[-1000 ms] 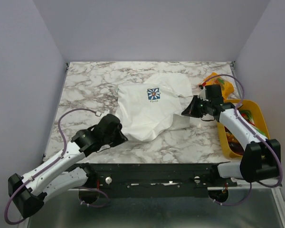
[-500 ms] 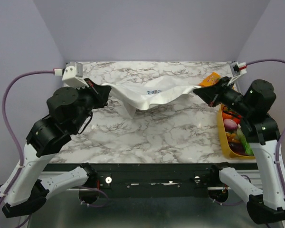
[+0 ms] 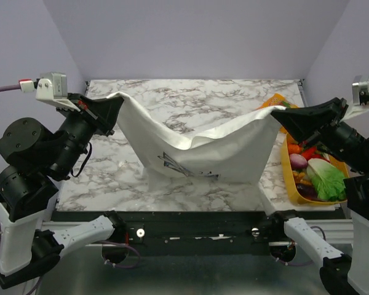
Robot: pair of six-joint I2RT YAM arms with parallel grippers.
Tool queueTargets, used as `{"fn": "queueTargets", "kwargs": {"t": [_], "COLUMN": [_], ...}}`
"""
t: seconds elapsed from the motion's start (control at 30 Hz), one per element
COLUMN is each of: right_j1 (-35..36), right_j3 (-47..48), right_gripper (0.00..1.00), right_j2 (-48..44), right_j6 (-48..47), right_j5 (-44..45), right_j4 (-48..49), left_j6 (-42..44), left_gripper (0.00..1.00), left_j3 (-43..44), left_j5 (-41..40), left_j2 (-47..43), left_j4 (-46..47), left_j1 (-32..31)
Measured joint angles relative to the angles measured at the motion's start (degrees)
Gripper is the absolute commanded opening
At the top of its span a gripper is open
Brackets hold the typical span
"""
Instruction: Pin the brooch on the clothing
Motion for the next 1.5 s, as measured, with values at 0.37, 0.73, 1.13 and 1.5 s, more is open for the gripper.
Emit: {"fn": "queueTargets", "kwargs": {"t": [0.37, 0.73, 1.13, 1.5], "right_j1": [0.0, -3.41, -5.14, -5.25], "right_j3": [11.43, 52.61, 45.88, -7.96], "right_gripper": [0.01, 0.01, 0.01, 0.01], "right_j2": [29.57, 65.26, 57.24, 30.21], "right_j6": [-0.09, 0.52, 0.74, -1.03], "right_j5": [6.51, 7.61, 8.46, 7.13], "right_j4": [-2.29, -2.32, 16.81, 25.88], "left_j6": [2.97, -8.46, -12.35, -10.86], "left_gripper": [0.0, 0.0, 0.0, 0.0], "left_j3": [12.37, 44.85, 38.1, -29.27], "left_j5": [-2.47, 25.53, 34.1, 28.87], "left_j2": [20.13, 61.4, 50.16, 10.88], "left_j4": [-1.16, -1.01, 16.17, 28.22], "left_j1": [13.46, 40.89, 49.35, 46.16]}}
